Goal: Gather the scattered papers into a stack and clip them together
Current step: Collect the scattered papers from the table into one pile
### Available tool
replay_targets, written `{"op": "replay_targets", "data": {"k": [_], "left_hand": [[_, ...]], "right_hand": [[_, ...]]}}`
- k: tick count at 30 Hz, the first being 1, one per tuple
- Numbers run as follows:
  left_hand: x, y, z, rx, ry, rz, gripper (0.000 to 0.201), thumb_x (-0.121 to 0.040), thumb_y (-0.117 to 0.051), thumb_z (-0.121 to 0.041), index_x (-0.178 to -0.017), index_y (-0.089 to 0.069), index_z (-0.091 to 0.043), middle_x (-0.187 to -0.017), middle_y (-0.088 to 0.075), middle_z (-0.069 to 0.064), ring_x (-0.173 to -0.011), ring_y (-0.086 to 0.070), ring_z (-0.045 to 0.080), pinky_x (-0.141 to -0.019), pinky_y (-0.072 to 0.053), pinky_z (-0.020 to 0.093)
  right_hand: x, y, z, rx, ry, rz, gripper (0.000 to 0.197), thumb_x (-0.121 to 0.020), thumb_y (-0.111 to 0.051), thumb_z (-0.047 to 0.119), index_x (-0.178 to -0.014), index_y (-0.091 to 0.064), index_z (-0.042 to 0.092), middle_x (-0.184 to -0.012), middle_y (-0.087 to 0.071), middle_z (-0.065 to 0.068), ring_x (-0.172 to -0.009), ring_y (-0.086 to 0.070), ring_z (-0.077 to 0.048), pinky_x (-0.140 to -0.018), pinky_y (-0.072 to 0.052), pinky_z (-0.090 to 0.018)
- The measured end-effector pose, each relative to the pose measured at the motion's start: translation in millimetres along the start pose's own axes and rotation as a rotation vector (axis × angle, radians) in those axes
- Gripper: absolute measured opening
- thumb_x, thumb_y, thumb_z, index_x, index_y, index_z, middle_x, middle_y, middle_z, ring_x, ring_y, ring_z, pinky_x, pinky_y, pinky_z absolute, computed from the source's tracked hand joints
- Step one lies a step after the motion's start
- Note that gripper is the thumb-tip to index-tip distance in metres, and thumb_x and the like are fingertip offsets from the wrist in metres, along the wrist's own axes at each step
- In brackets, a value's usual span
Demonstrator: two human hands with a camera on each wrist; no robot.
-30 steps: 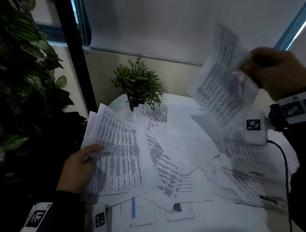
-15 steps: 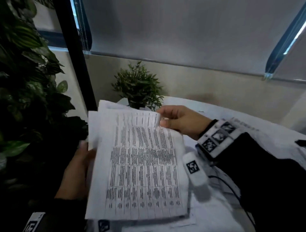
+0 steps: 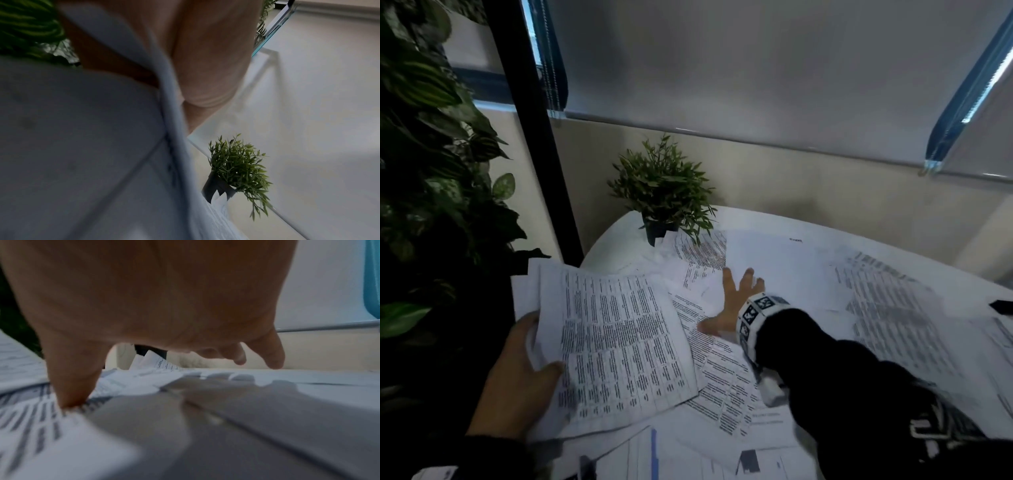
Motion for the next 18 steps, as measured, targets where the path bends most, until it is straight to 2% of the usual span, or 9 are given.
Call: {"op": "replay_targets", "data": {"k": [2, 5, 8, 10, 12, 16, 18], "left_hand": [[1.2, -4.5, -2.1, 0.012, -0.010, -0.003, 0.071, -0.073, -0.061, 0.021, -0.135, -0.043, -0.010, -0.121, -0.049, 0.006, -0.112, -0.046, 0.020, -0.100, -0.034, 0.036], [2.7, -7.8, -5.4, 0.064, -0.040, -0.011, 0.070, -0.075, -0.058, 0.022, -0.135, -0.044, -0.012, -0.117, -0.048, 0.001, -0.110, -0.045, 0.018, -0.096, -0.032, 0.030], [4.1, -6.0, -9.3, 0.092, -0.065, -0.020, 0.070, -0.077, -0.057, 0.022, -0.135, -0.044, -0.014, -0.117, -0.047, 0.000, -0.109, -0.044, 0.016, -0.095, -0.032, 0.029], [4.6, -7.7, -11.8, 0.120, -0.077, -0.025, 0.071, -0.077, -0.056, 0.022, -0.135, -0.044, -0.018, -0.117, -0.048, 0.000, -0.110, -0.045, 0.016, -0.096, -0.031, 0.028], [4.2, -9.3, -13.1, 0.144, -0.076, -0.019, 0.073, -0.077, -0.055, 0.022, -0.134, -0.042, -0.023, -0.118, -0.049, 0.000, -0.112, -0.045, 0.016, -0.097, -0.031, 0.028], [3.1, -9.7, -9.5, 0.139, -0.060, -0.015, 0.075, -0.079, -0.056, 0.020, -0.142, -0.037, -0.016, -0.123, -0.046, 0.000, -0.119, -0.043, 0.017, -0.099, -0.029, 0.027], [2.5, -8.7, -7.1, 0.115, -0.051, -0.020, 0.085, -0.080, -0.057, 0.017, -0.148, -0.026, -0.021, -0.139, -0.039, 0.000, -0.131, -0.035, 0.016, -0.104, -0.024, 0.026]], "right_hand": [[-3.3, -1.3, 7.0, -0.039, -0.016, 0.009, 0.116, -0.067, -0.059, 0.066, -0.145, 0.019, 0.031, -0.155, 0.022, -0.014, -0.142, 0.009, -0.041, -0.111, -0.012, -0.063], [-2.2, 9.0, 11.9, -0.049, -0.071, -0.003, 0.107, -0.072, -0.060, 0.053, -0.147, 0.014, 0.031, -0.155, 0.015, -0.017, -0.142, 0.001, -0.042, -0.110, -0.018, -0.062], [-1.0, 11.1, 8.7, -0.061, -0.114, 0.000, 0.090, -0.086, -0.049, 0.032, -0.149, 0.014, 0.024, -0.154, 0.010, -0.024, -0.141, -0.007, -0.044, -0.114, -0.018, -0.053], [-4.6, 12.4, 7.6, -0.056, -0.095, 0.008, 0.087, -0.084, -0.046, 0.031, -0.149, 0.012, 0.025, -0.155, -0.009, -0.020, -0.138, -0.023, -0.040, -0.112, -0.026, -0.049], [-9.8, 15.5, 10.4, -0.008, -0.048, 0.012, 0.091, -0.080, -0.048, 0.033, -0.149, 0.009, 0.025, -0.149, -0.033, -0.011, -0.127, -0.041, -0.034, -0.103, -0.040, -0.045], [-11.5, 28.1, 8.6, 0.075, -0.014, -0.082, 0.079, -0.086, -0.054, 0.025, -0.150, -0.007, 0.018, -0.134, -0.051, -0.013, -0.120, -0.051, -0.032, -0.094, -0.046, -0.039], [-12.0, 34.8, 4.8, 0.068, -0.008, -0.113, 0.074, -0.089, -0.053, 0.024, -0.149, -0.011, 0.016, -0.128, -0.054, -0.014, -0.116, -0.053, -0.032, -0.090, -0.047, -0.038]]}}
Point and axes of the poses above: each hand's wrist, its own x-axis away from the middle knuckle, its own y-axis out of the back of the hand, z = x × y, the point moved 7 cm from there along -x, towards the middle knuckle
